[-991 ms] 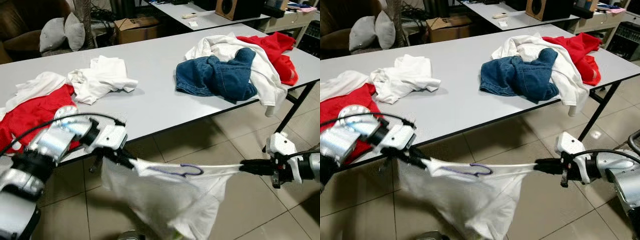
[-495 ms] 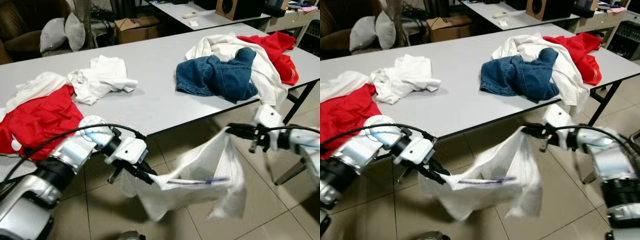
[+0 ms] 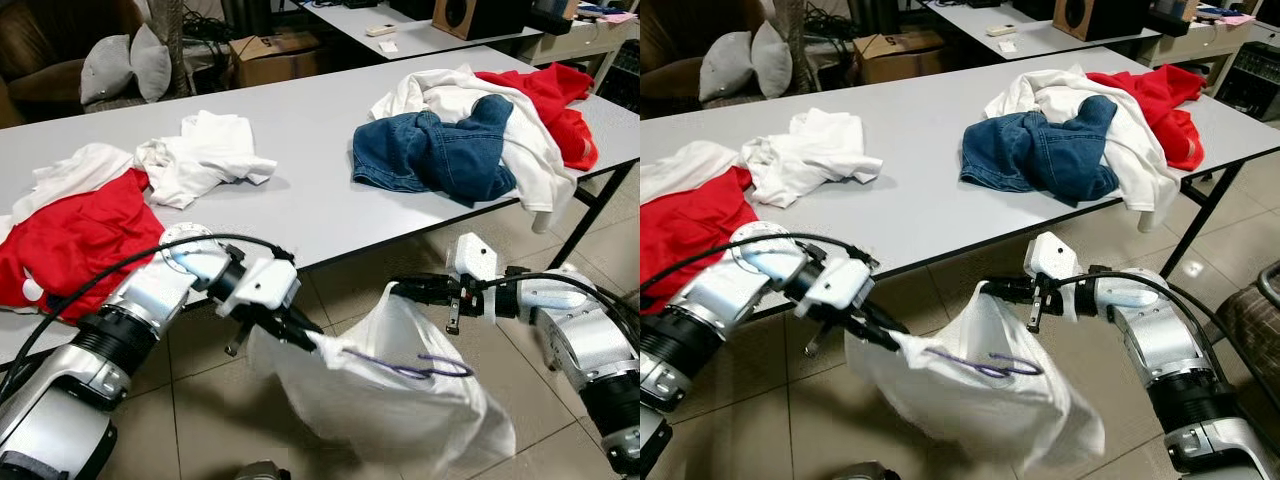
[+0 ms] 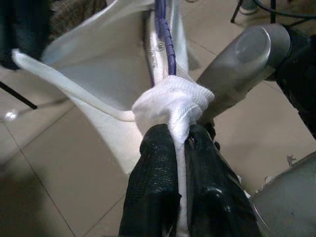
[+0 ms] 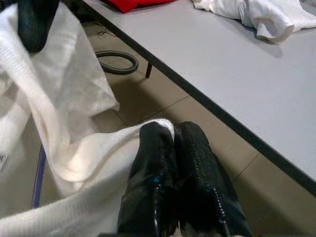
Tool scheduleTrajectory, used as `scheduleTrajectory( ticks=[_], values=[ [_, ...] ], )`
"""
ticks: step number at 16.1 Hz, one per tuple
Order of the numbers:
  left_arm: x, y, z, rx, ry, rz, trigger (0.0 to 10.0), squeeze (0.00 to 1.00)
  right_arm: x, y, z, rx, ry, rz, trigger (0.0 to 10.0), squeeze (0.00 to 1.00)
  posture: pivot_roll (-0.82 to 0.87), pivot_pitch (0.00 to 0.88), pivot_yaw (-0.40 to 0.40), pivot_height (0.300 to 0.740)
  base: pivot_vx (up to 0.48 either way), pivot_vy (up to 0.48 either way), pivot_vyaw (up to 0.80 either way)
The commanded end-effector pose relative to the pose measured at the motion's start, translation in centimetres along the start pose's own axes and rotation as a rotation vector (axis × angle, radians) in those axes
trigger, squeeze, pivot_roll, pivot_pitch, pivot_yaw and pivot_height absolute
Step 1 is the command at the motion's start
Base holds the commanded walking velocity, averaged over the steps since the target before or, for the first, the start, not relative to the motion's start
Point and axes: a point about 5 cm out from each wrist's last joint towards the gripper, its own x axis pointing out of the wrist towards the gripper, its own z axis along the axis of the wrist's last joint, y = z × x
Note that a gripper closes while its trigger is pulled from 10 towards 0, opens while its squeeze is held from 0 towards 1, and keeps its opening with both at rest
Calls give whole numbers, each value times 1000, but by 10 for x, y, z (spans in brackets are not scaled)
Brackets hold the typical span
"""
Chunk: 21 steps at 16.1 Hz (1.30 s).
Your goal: Hang hanger
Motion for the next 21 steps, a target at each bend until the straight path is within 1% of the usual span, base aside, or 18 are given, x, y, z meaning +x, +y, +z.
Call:
scheduleTrajectory(
  ticks=[1,2,4,5,6,7,8,9,10,11,12,13,14,15,17,18,19,21],
  values=[
    [-11,0,1,-4,3,28,0,0,-9,-2,4,-17,0,-13,0,0,-49,0,49,740,0,0,0],
    [-17,-1,-3,-20,20,40,0,0,-13,-2,3,-12,2,-10,0,0,-41,0,50,740,0,0,0],
    [-33,-3,-9,-74,51,94,0,0,-28,2,6,21,-16,13,0,0,-47,0,56,740,0,0,0],
    [-34,-2,-8,-80,40,99,0,0,-28,4,6,20,-13,29,4353,0,-47,0,56,740,0,0,0],
    [-34,-2,-7,-83,34,100,0,0,-28,6,6,18,-9,36,10000,0,-47,0,56,740,0,0,0],
    [-32,-2,-6,-87,25,100,0,0,-27,10,6,77,-32,73,10000,0,-47,0,56,740,0,0,0],
    [-32,-2,-6,-89,24,102,0,0,-28,9,7,99,-43,67,10000,529,-46,0,53,740,0,0,0],
    [-33,-2,-9,-105,34,116,0,0,-34,4,10,118,-66,33,10000,1000,-46,0,53,740,0,0,0],
    [-34,-2,-11,-117,45,124,0,0,-37,2,12,125,-80,26,10000,1000,-46,0,53,740,0,0,0],
    [-37,-2,-16,-167,76,144,0,0,-44,1,19,140,-117,28,10000,1000,-42,0,51,740,0,0,0],
    [-42,-1,-17,-250,37,202,0,0,-61,6,30,161,-147,76,10000,1000,-46,0,52,740,0,0,0],
    [-42,-1,-16,-269,13,211,0,0,-65,9,31,168,-143,98,10000,1000,-46,0,52,740,0,0,0],
    [-42,0,-12,-303,-54,230,0,0,-74,17,31,191,-109,161,10000,1000,-48,0,51,740,0,0,0],
    [-41,-1,-10,-321,-89,227,0,0,-79,21,32,207,-90,195,10000,1000,-48,0,51,740,0,0,0],
    [-38,-1,-4,-338,-146,216,0,0,-81,27,32,188,-28,244,10000,1000,-48,0,51,740,0,0,0],
    [-36,0,0,-333,-166,214,0,0,-78,25,32,141,-9,228,10000,620,-55,0,45,740,0,0,0],
    [-32,0,8,-310,-184,204,0,0,-68,16,33,77,-1,148,10000,0,-51,0,40,740,0,0,0],
    [-30,0,17,-293,-200,198,0,0,-63,8,35,47,0,87,10000,0,-46,0,34,740,0,0,0]
  ],
)
